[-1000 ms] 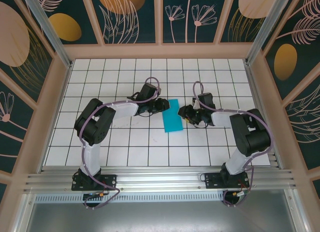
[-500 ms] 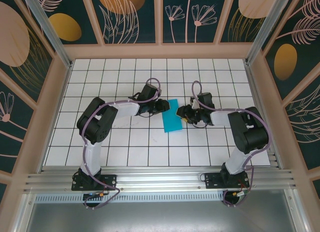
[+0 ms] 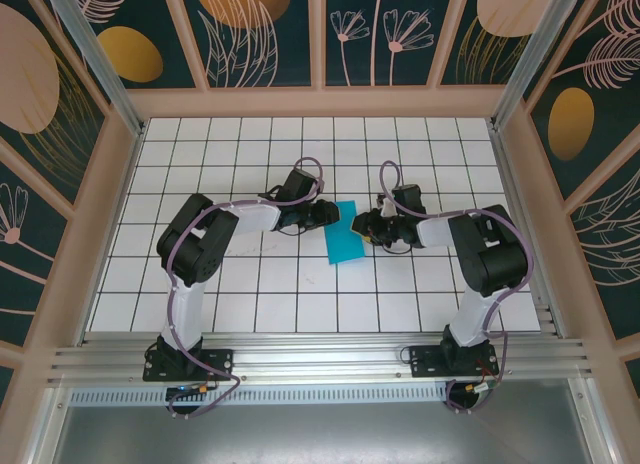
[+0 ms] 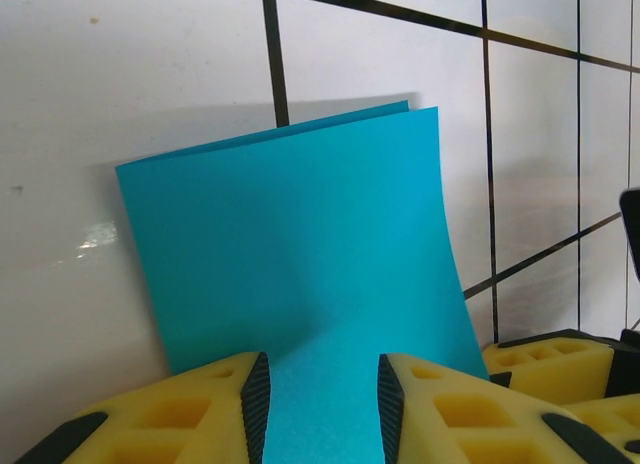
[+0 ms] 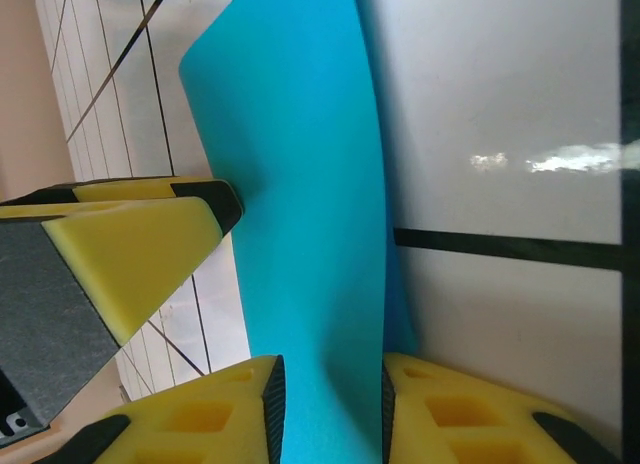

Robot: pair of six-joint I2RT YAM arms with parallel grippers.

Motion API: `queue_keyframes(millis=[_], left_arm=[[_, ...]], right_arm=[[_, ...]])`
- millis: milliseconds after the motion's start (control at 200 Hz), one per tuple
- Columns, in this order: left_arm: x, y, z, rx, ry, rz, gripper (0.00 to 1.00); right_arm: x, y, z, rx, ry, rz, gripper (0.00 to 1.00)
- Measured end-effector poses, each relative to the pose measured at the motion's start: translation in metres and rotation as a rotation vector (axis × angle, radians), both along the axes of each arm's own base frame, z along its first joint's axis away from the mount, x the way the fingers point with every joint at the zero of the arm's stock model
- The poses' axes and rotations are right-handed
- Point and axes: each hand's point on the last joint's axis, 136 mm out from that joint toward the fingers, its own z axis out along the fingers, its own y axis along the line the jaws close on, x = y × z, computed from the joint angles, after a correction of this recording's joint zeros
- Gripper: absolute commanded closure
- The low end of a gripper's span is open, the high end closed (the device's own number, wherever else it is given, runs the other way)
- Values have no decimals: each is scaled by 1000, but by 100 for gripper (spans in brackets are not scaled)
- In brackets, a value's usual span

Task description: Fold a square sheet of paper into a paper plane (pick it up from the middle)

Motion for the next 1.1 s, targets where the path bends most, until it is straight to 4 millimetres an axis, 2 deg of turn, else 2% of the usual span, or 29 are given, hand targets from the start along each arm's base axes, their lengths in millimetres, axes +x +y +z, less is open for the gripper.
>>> queue_keyframes(millis=[165,430,585,711,841,961,1101], left_arm=[[0,0,0,11,-13,-19,62],[-1,1,1,25,-34,-45,59],[-9,7,23,27,-102,-83,55],[-25,17,55,16,-192,-125,53],[-46,22,74,53,-301,-189,50],[-76,16,76,123,-394,-278,47],[-110,4,59,243,-479,-382,45]], right_arm=[[1,1,1,7,-4,0,73],[-4,-1,-1,20,15,-28,88],[-17,-4,1,62,43,-81,91],[-21,0,9,82,50,-118,91],[-21,9,17,93,56,-150,91],[-23,12,16,95,82,-176,91],[-20,10,15,90,97,-204,91]])
